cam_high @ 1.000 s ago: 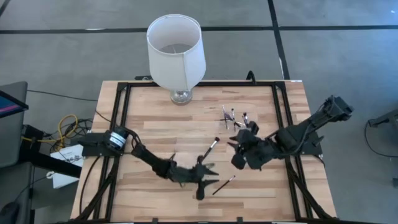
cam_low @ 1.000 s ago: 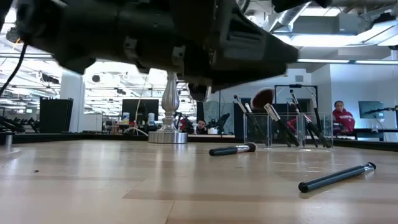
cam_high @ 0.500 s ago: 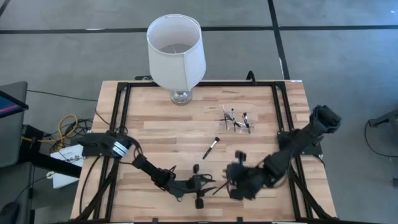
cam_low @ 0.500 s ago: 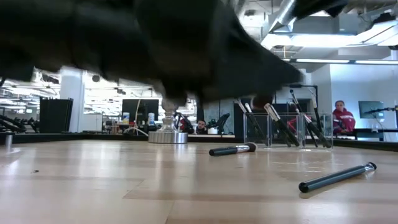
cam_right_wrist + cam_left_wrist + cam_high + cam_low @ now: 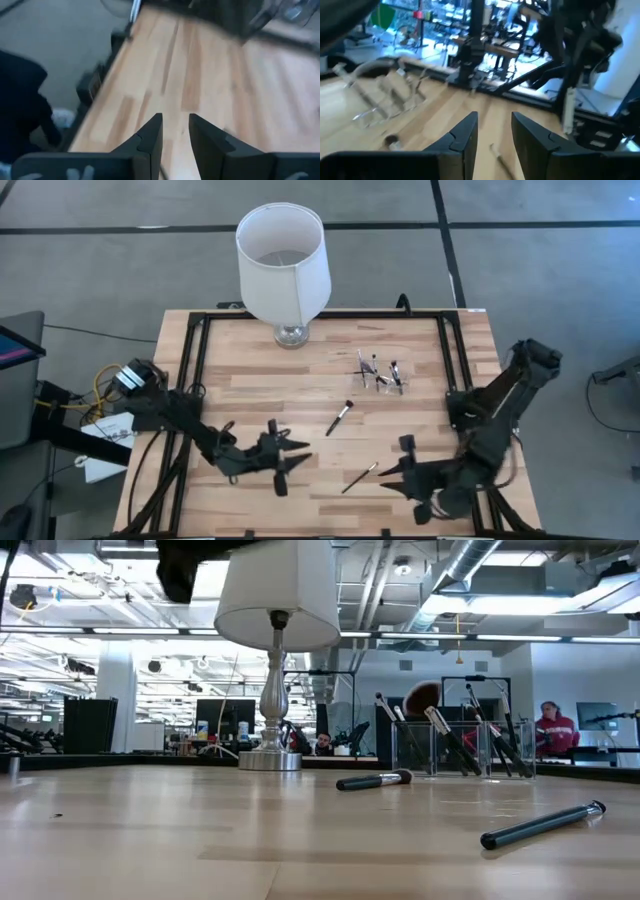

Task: Pick & Place Makeup Supplies
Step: Put the black makeup brush into the transparent organizer

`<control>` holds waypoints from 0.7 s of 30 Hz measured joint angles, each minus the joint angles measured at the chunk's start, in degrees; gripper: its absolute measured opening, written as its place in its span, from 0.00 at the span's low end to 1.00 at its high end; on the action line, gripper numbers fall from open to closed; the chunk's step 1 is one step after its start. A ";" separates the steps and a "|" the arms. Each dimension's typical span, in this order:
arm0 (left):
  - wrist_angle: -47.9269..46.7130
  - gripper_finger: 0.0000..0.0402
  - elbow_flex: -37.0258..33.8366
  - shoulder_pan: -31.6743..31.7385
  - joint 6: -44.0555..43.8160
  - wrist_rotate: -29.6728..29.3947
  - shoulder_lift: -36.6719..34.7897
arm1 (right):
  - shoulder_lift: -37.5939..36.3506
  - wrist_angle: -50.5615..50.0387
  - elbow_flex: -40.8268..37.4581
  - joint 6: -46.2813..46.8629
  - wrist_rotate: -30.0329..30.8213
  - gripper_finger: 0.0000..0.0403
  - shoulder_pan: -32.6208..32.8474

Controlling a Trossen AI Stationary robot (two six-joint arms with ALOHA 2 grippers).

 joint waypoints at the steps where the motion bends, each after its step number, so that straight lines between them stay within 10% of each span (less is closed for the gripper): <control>1: -0.34 0.29 -0.84 0.76 -1.08 0.11 0.05 | 0.41 2.71 -3.09 0.48 -1.85 0.22 -0.87; 9: -0.32 0.29 -4.96 5.50 -12.46 0.91 1.57 | 4.44 17.95 -18.45 4.92 -14.02 0.22 -8.29; 21: -0.12 0.29 -5.05 7.79 -13.52 3.10 1.60 | 4.93 19.64 -18.71 -1.98 -34.01 0.21 -19.22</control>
